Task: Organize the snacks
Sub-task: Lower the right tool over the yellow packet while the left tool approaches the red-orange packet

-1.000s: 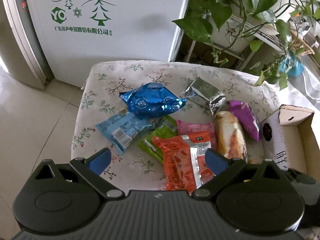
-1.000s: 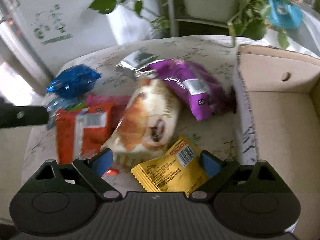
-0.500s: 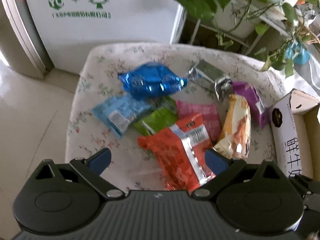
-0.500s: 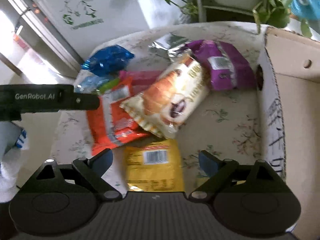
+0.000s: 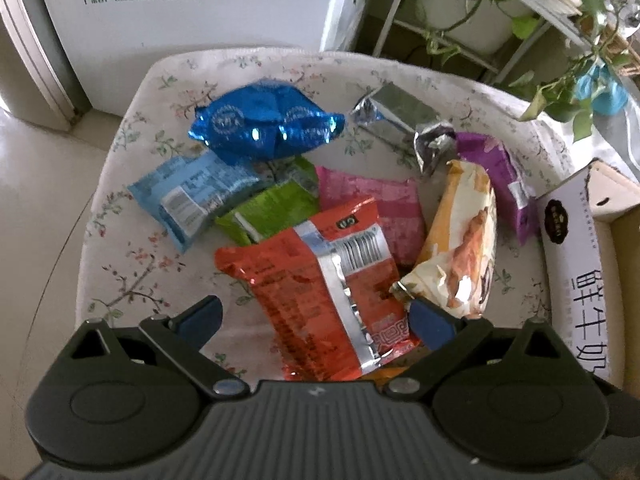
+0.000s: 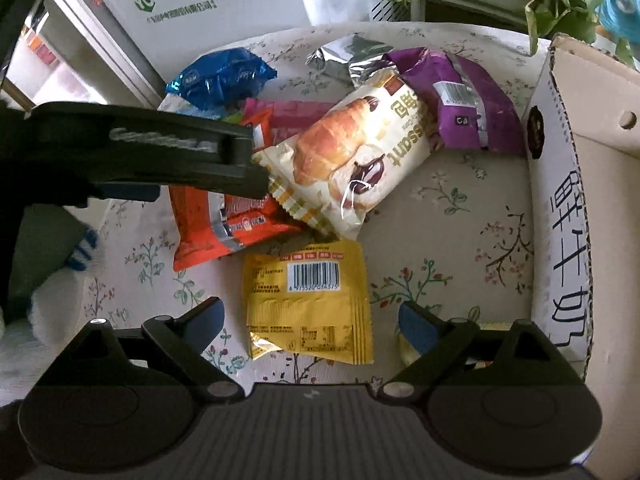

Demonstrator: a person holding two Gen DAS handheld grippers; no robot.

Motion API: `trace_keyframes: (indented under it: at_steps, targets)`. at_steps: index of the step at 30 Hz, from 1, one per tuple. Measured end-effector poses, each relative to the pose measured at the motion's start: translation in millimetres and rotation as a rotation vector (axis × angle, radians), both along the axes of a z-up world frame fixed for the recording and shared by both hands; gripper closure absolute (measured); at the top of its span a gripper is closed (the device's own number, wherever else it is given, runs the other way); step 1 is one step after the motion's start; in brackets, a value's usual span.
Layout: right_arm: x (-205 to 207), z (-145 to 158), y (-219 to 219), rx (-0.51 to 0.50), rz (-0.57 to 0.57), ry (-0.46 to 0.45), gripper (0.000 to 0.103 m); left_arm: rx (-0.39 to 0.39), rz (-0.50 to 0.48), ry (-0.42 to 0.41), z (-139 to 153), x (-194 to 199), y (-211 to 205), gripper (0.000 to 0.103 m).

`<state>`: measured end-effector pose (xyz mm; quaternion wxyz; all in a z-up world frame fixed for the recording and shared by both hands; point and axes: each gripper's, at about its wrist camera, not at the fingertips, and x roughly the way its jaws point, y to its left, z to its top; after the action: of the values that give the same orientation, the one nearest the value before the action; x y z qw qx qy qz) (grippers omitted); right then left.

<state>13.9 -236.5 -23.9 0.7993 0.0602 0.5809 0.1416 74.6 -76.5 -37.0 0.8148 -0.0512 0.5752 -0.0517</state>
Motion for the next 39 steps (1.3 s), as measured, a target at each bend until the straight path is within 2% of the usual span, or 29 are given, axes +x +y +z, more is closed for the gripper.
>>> trace_keyframes:
  at_steps: [8, 14, 25, 28, 30, 32, 39]
  targets:
    - [1, -10, 7, -0.049, 0.004, 0.005, 0.005, 0.007, -0.017, 0.005, -9, 3, -9, 0.004]
    - [0, -13, 12, -0.088, 0.018, -0.004, 0.004, 0.044, -0.025, 0.0, -16, 3, -8, 0.006]
    - [-3, -11, 21, -0.131, 0.032, -0.029, 0.004, 0.037, -0.049, -0.02, -8, -11, 6, 0.026]
    - [-7, -10, 23, -0.151, 0.033, -0.045, 0.007, 0.028, -0.06, -0.027, -7, -17, 10, 0.032]
    - [-8, -10, 25, -0.165, 0.041, -0.059, 0.015, 0.024, -0.068, -0.031, -6, -20, 13, 0.035]
    - [-9, -8, 26, -0.172, 0.039, -0.075, 0.024, 0.021, -0.075, -0.035, -6, -23, 16, 0.035]
    - [-7, -2, 16, -0.121, 0.012, -0.082, 0.04, 0.01, -0.084, -0.041, -4, -30, 25, 0.036]
